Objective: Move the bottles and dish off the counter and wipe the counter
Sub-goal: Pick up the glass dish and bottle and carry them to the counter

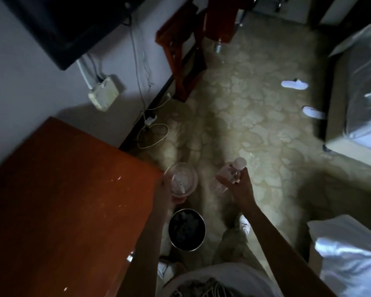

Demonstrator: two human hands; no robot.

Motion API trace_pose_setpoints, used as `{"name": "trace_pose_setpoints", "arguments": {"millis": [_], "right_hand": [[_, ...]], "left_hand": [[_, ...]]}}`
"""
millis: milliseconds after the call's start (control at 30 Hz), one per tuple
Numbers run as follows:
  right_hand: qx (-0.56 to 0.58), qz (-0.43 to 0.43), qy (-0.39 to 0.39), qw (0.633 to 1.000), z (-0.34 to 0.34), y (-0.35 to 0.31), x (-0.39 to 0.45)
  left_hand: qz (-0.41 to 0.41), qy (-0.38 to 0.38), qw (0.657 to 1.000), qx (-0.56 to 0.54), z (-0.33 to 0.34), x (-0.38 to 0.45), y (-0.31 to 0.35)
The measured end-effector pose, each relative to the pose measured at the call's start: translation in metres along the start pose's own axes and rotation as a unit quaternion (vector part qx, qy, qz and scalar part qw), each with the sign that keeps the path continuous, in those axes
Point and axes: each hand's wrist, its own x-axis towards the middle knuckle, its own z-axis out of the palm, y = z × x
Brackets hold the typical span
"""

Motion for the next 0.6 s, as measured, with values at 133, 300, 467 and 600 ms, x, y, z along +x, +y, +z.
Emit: {"name": "trace_pose_setpoints", "arguments": {"millis": [133, 300, 467, 600], "right_hand": [[0.020, 0.008, 0.017, 1.000, -0.063, 0.004, 0.056], [0.022, 0.000, 0.019, 1.000, -0.160, -0.004, 0.156], [-0.011, -0.027, 0.065, 0.997, -0.262, -0.032, 0.241], [0.007, -0.026, 0.097, 0.995, -0.305, -0.047, 0.308]], "left_hand": [[-0.008, -0.009, 1.000, 0.014, 0.091, 0.026, 0.019], [0.028, -0.027, 0.997, 0.060, 0.230, 0.052, 0.060], [0.061, -0.067, 0.992, 0.088, 0.358, 0.074, 0.119], [0.096, -0.099, 0.984, 0.112, 0.425, 0.104, 0.169]]}}
